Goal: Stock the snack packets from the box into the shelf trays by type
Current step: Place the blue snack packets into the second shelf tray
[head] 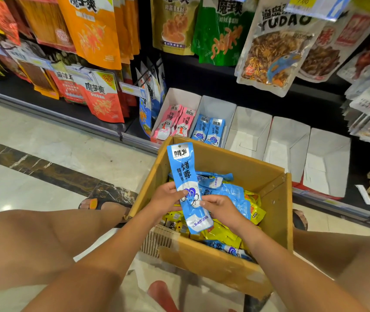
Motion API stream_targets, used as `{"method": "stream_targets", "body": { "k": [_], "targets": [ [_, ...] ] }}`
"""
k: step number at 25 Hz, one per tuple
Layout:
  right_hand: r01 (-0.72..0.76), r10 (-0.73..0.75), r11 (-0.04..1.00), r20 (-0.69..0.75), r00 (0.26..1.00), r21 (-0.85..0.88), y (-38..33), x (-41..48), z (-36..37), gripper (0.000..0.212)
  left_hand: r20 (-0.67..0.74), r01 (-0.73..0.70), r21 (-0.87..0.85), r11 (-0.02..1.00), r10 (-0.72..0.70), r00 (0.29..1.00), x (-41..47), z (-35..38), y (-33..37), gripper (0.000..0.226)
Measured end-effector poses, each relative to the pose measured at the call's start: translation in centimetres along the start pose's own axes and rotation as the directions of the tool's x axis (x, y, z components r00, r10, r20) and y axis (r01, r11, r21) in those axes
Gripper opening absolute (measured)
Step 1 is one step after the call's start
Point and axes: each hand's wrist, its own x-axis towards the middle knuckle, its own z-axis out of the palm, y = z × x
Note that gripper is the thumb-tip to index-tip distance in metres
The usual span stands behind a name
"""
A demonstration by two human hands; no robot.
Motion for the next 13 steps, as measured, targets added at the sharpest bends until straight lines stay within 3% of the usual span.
{"method": "stream_targets", "body": {
  "k": [3,6,10,13],
  "targets": [
    [-0.041,0.038,0.998,-0.047,0.998,-0.046,0.6,0.1,-1.3,0.014,-0.042,-0.023,0.005,1.0,0.023,0.999,0.5,0.1,-0.6,0.024],
    [-0.075,0.049,0.967,-0.111,0.993,-0.245,2.9,0.0,-3.4,0.009,-0.083,-0.031,0.054,0.998,0.035,0.996,1.3,-0.4,-1.4,0.022],
    [-0.142,0.151,0.787,-0.036,0.988,-0.6,6.5,-0.4,-4.5,0.023,-0.117,-0.02,0.088,0.996,0.031,0.993,2.3,-1.0,-2.7,0.021],
    [-0.144,0.206,0.712,0.009,0.978,-0.687,8.1,-0.3,-3.9,0.018,-0.125,-0.011,0.095,0.995,0.023,0.992,2.7,-1.1,-3.3,0.022]
  ]
}}
